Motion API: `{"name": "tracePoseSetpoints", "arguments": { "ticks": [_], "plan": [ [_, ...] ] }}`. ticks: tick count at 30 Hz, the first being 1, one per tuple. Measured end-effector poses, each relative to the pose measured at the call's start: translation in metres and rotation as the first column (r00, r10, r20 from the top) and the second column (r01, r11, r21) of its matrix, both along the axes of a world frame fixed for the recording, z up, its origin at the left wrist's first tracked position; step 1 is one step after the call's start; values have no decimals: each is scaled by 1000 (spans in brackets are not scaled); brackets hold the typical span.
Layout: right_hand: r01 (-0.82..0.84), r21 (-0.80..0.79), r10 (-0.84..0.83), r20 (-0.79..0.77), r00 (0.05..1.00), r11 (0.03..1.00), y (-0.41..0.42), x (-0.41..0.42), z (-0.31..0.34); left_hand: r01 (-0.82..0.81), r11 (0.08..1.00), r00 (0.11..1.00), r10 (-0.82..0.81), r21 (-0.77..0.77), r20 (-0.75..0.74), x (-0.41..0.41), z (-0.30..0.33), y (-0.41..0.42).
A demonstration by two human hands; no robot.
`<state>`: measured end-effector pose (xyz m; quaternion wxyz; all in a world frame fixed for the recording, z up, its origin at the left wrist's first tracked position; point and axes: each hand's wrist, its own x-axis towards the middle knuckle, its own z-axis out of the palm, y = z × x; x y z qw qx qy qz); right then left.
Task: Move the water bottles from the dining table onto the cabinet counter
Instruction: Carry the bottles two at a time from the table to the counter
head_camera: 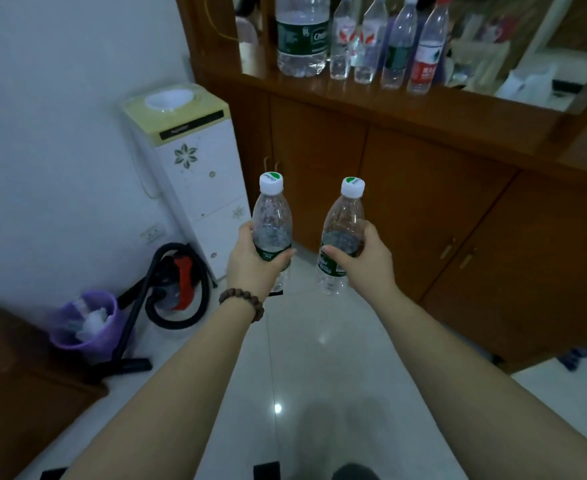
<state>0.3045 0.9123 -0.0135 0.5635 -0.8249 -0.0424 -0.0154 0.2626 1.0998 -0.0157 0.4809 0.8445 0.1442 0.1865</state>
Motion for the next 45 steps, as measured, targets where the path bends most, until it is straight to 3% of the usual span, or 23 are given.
{"name": "tracePoseSetpoints", "arguments": {
  "ticks": [13,19,25,32,45],
  "plan": [
    [178,-14,-178,1,984,984,-31,171,-12,170,985,985,-170,-9,21,208,-22,-15],
    [223,-2,-223,46,974,975,-44,290,19,229,973,968,-229,13,105,338,18,-32],
    [286,41,-289,186,939,957,-75,378,73,301,953,927,-301,34,222,445,68,-73],
    [387,49,-386,250,888,921,-107,450,108,343,934,889,-357,100,286,532,102,-102],
    [412,-81,-388,215,896,908,-91,545,103,408,900,879,-432,153,201,639,91,-110]
  ]
}}
